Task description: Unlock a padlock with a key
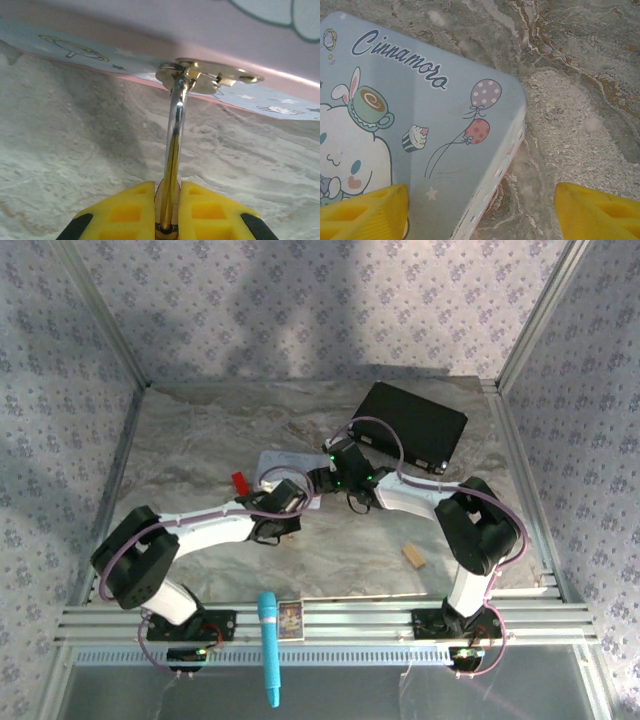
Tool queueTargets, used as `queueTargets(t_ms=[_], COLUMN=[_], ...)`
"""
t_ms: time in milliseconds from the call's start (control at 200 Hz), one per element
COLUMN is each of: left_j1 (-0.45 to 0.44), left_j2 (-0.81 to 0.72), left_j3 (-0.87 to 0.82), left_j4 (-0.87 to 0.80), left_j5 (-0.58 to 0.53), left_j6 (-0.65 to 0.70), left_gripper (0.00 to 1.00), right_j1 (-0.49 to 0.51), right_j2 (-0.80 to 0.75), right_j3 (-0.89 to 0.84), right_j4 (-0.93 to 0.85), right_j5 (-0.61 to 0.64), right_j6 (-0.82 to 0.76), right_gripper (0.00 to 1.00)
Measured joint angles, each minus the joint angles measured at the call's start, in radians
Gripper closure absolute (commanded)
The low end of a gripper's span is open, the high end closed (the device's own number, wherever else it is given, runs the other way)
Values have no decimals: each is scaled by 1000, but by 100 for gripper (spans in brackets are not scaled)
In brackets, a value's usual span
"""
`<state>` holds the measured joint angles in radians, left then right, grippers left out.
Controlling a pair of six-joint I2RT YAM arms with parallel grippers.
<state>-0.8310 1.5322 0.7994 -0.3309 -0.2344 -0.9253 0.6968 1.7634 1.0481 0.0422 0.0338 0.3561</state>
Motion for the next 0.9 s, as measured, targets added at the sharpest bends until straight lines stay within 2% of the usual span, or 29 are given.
queueTargets(t_ms=[190,485,585,900], left_j1=[-6,-72,-88,-121], left_j2=[57,139,164,192], left_j3=[53,143,156,167], left_j4=[-61,-160,-172,-224], left_j5=[-30,-139,-160,-178], left_j6=[53,43,35,30], left_gripper=[89,81,73,71], right_j1=[0,-11,-20,-43], right_j2=[6,12,13,14], right_j3=[4,4,3,-5], right_j4=[4,11,14,32], right_j5=[-7,-30,-37,-50], right_j6=[3,15,22,34], right_gripper=[23,23,23,23])
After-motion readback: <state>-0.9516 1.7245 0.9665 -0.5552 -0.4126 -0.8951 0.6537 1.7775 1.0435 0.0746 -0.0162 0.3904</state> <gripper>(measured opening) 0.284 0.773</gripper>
